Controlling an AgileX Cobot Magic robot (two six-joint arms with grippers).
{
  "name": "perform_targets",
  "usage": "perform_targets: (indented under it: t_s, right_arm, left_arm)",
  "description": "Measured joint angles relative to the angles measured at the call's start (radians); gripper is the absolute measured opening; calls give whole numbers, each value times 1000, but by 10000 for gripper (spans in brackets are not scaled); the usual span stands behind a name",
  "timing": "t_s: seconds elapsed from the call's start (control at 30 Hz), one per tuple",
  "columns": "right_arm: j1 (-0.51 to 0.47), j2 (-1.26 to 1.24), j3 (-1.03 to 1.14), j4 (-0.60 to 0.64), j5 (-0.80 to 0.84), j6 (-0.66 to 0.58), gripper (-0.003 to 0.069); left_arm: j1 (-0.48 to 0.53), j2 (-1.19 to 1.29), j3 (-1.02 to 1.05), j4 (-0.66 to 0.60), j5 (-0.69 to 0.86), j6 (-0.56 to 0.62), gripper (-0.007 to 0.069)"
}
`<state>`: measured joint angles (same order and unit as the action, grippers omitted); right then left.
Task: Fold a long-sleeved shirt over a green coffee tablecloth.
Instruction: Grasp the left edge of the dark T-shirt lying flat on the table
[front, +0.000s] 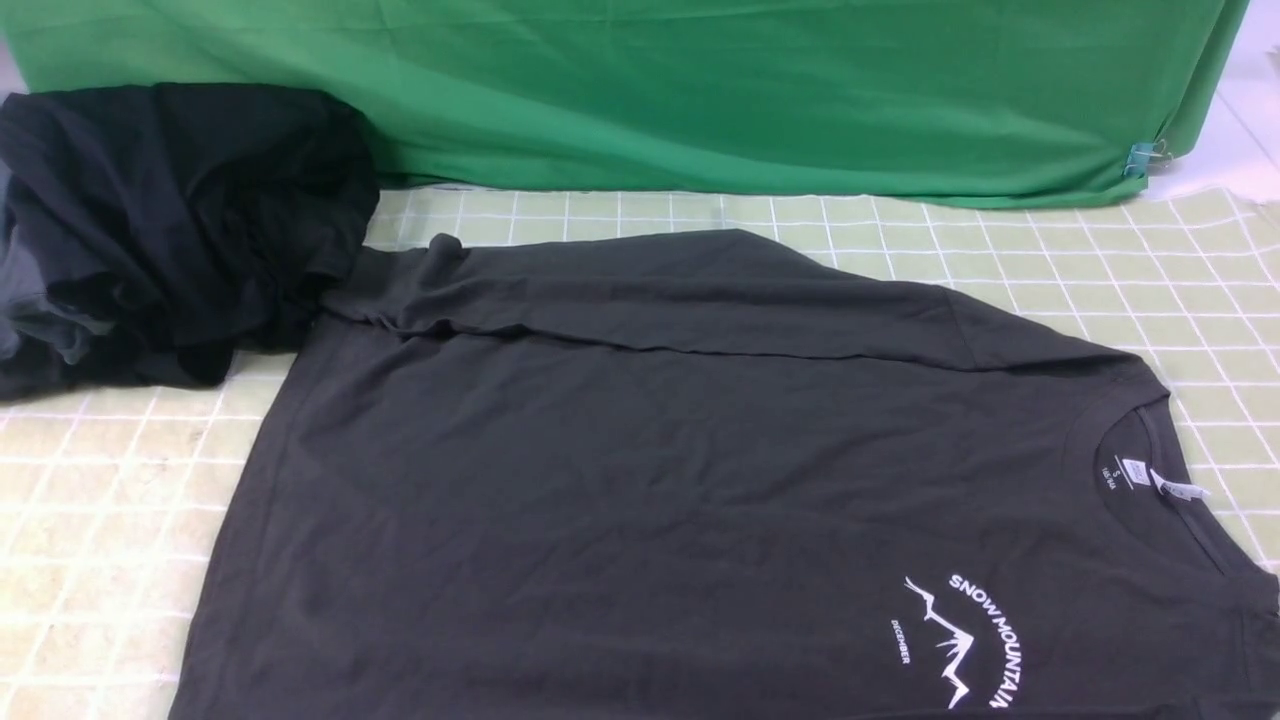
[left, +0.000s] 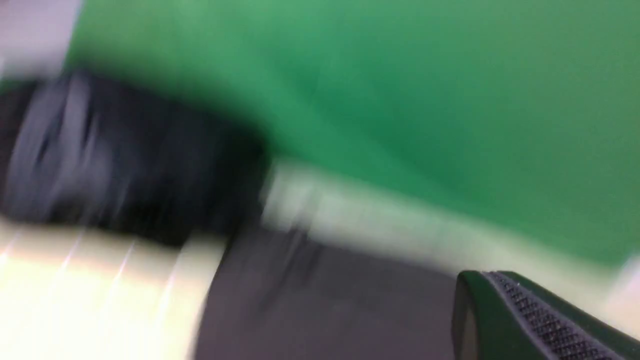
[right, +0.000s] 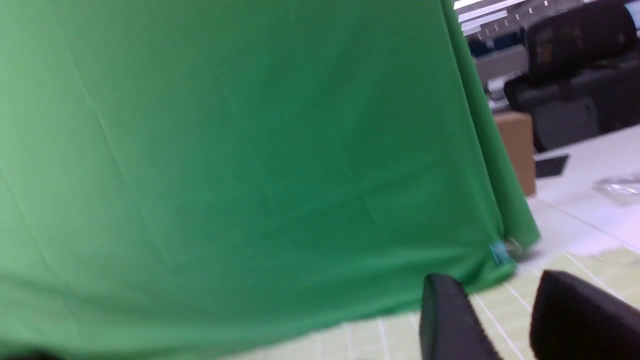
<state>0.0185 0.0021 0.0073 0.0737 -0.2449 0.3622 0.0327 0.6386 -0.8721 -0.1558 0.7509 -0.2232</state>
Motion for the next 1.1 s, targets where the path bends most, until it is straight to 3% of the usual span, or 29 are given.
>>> perform_targets:
  t_s: [0.03,0.13,0.37,0.5,0.6,0.7,0.77,0.9,0.93,1.1]
  right_arm:
    - [0,0,0,1,-7,6,242]
    - [0,0,0,2,-20,18,242]
    - [3,0,-4,5,-1,77,212]
    - [58,47,-165,5,275,30,45]
    - [128,198,-346,4,506,-107,14]
    - [178,318,-453,4,630,-171,10]
    - [238,461,-554,4,740,-237,9]
    - [308,599,-610,8,784,-274,6]
    - [332,633,-611,11,776,-278,6]
    - [371,678,-611,16,755,-278,6]
  left_arm:
    - [0,98,-39,-8,119,47,3]
    - [0,280,-67,-32,267,145,3]
    - [-89,485,117,-40,269,180,3]
    - [-256,492,265,24,233,56,3]
    - [-336,501,323,83,206,-9,3]
    - [-364,512,341,97,171,-12,6]
    - [-371,528,346,113,135,-9,34]
    - [-371,566,348,156,87,-9,140]
    - [-371,597,349,169,71,-9,229]
    - [-371,672,350,167,58,-7,393]
